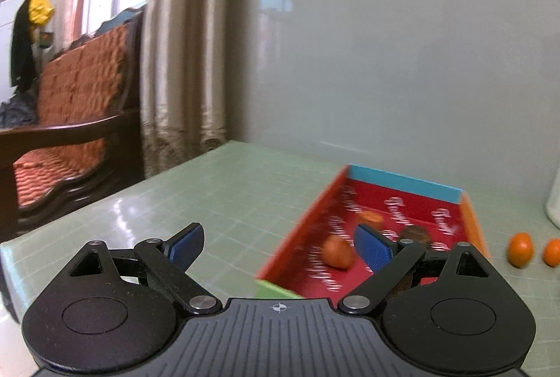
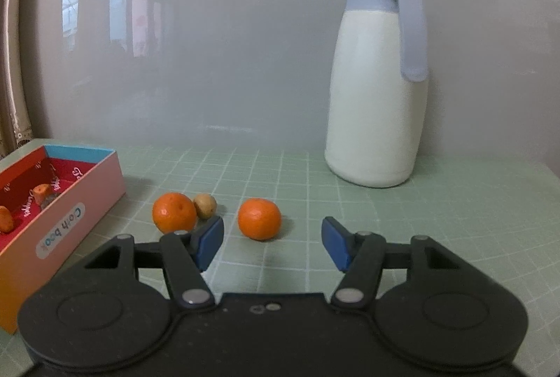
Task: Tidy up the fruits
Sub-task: 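Move the open right gripper toward the mandarin beside the tan nut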
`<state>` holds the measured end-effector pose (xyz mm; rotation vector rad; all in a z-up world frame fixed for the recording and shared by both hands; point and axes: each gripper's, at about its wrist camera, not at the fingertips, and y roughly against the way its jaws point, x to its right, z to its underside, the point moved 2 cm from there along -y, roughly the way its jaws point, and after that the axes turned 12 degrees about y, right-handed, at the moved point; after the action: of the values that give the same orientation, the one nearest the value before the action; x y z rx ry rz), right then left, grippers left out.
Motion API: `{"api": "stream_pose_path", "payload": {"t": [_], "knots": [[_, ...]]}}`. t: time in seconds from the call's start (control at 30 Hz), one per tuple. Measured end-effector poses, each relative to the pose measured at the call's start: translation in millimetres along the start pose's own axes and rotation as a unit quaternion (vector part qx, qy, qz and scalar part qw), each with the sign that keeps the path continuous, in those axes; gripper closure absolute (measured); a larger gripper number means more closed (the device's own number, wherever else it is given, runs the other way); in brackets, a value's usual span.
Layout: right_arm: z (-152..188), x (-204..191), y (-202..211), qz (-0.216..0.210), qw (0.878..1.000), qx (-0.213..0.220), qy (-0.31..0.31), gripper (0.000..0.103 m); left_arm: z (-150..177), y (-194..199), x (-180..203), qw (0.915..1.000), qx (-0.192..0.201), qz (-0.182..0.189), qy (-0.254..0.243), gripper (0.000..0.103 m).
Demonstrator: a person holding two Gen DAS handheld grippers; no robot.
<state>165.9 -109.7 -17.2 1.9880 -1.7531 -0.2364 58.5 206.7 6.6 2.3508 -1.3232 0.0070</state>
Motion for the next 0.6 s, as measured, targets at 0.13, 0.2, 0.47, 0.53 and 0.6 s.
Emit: {"api": "stream_pose_path", "payload": {"t": [0.13,0.2,0.47,0.53,0.6], "knots": [[-1.8,-4.0,-11.5,-0.001,1.000,-0.007,0.003,0.043,-3.7,-10.7,-17.0,0.9998,-0.004,-0.016,0.013,0.011],[-3.3,-5.4,-16.2,0.000,1.000,-0.007,0.005,0.043,-5.0,-13.2,-23.9,0.9996,-0.006,-0.020,0.020,0.011],[-4.8,-10.1,-39.9,-0.001,1.000,-0.022,0.005,0.046,-5.8,-25.4,-36.0,0.9990,-0.019,-0.030,0.027,0.011],[-5.8,-9.8,-43.5,0.004,1.000,-0.027,0.008,0.047,-7.3,-25.0,-38.3,0.9988,-0.015,-0.033,0.033,0.011],[-5.6,-8.8,-49.0,0.003,0.999,-0.038,0.005,0.051,-8.8,-23.1,-42.7,0.9985,-0.011,-0.029,0.046,0.011]]}}
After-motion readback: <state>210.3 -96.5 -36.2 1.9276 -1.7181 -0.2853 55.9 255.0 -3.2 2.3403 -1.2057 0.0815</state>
